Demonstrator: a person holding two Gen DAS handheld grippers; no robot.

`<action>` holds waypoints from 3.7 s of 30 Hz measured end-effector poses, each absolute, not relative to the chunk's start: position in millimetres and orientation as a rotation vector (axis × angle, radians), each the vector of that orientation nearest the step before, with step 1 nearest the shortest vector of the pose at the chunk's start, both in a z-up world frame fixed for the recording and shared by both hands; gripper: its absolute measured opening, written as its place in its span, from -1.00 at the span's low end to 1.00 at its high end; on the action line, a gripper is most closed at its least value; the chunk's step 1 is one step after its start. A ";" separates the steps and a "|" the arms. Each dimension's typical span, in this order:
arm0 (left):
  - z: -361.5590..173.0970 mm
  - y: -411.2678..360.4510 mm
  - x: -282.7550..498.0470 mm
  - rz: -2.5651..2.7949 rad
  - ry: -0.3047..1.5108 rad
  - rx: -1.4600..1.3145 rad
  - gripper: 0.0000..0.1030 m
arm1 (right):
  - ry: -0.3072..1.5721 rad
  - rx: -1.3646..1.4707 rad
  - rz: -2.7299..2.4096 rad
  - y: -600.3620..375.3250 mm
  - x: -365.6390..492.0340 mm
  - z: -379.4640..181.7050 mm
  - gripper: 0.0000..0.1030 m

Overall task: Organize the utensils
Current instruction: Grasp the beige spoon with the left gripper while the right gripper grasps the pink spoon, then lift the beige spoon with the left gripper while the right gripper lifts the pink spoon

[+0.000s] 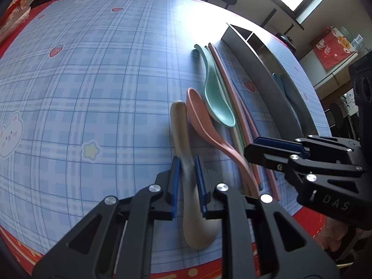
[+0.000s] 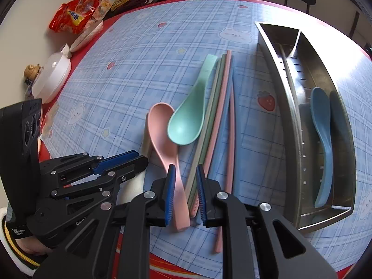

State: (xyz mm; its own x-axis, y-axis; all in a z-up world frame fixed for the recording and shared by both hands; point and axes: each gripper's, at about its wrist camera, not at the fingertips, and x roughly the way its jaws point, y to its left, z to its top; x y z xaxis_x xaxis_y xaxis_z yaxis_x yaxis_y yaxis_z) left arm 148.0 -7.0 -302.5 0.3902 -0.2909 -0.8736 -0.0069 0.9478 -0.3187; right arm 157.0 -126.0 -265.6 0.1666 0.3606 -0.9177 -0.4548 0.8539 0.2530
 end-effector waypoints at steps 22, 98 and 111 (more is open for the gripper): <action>-299.1 59.3 111.8 -0.159 1.176 -0.279 -0.65 | 1.393 0.147 0.654 -122.6 147.2 -290.3 -0.87; -296.6 53.4 109.4 -0.083 1.215 -0.478 -0.69 | 1.388 0.147 0.654 -130.9 138.6 -293.3 -0.87; -254.8 77.4 89.0 -0.011 1.090 -0.533 -0.69 | 1.307 0.120 0.693 -122.3 138.4 -261.7 -0.87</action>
